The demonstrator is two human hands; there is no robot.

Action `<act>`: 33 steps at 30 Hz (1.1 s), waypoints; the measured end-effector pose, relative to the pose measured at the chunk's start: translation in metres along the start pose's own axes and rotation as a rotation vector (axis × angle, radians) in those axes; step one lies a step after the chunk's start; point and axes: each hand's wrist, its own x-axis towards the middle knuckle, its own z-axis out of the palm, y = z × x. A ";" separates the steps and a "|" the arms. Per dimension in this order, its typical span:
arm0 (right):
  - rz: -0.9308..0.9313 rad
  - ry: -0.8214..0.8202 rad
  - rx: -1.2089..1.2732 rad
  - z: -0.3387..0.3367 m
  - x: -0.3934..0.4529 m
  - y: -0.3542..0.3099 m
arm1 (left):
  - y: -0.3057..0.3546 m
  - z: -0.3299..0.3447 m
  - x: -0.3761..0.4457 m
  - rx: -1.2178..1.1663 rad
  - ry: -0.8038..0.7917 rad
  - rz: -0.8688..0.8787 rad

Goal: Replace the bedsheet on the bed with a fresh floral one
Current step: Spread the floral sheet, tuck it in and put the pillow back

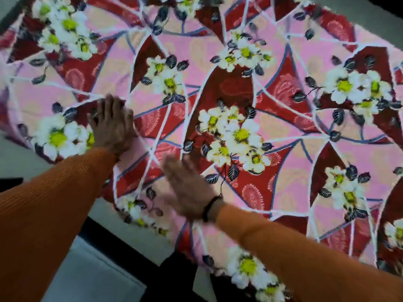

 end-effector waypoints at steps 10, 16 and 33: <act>0.444 0.001 -0.125 0.006 0.065 0.008 | -0.080 -0.003 -0.017 -0.075 0.005 0.080; 0.018 -0.159 -0.003 0.042 0.057 -0.125 | -0.131 -0.015 0.003 -0.063 -0.001 0.034; -0.747 -0.360 -0.264 0.018 0.119 -0.131 | -0.162 0.023 -0.107 -1.116 0.150 -1.194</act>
